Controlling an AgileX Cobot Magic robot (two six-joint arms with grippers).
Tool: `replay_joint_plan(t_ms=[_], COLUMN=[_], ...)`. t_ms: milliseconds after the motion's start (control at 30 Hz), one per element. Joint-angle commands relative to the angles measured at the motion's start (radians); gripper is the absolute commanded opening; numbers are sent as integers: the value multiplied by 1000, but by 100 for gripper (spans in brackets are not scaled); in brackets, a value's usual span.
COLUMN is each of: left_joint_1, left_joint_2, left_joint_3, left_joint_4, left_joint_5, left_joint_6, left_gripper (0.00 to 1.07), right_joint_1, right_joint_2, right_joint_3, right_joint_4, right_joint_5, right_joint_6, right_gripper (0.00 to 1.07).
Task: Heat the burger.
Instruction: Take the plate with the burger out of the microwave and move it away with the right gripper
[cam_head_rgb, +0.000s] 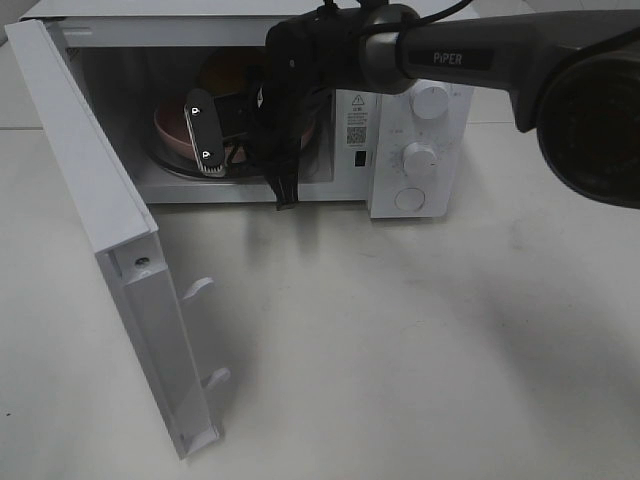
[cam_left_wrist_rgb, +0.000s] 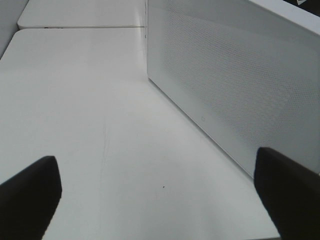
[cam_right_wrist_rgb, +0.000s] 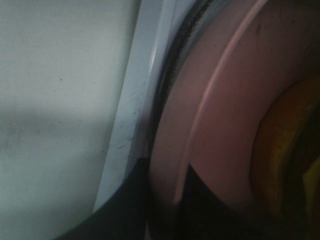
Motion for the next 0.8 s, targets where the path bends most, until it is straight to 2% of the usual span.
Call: replay_joint_plan(t_ms=[33,267,567,633,800], left_joint_1=[4,4,4,4,4], left_joint_2=[-22,-22,-22,-22,-22], left_joint_3=[2,2,2,2,2], left_joint_4=[-4,-4,-4,-4,-4], left_joint_5=[-17,-17,-17,-17,-17], left_joint_6=[-8,-8,-8,-8,-8], left_gripper=[101,101,101,101,101], right_joint_1=[7,7,5,0,-1], right_joint_2=[-36,-96,-217,-228,-308], right_joint_3=[66,177,404,422,575], right_joint_4=[26,14,24,24,49], right_joint_5=[38,-24,-254,-272,-361], right_joint_6=[-35,-94,-238,-244,-338], right_gripper=[0,0,0,0,0])
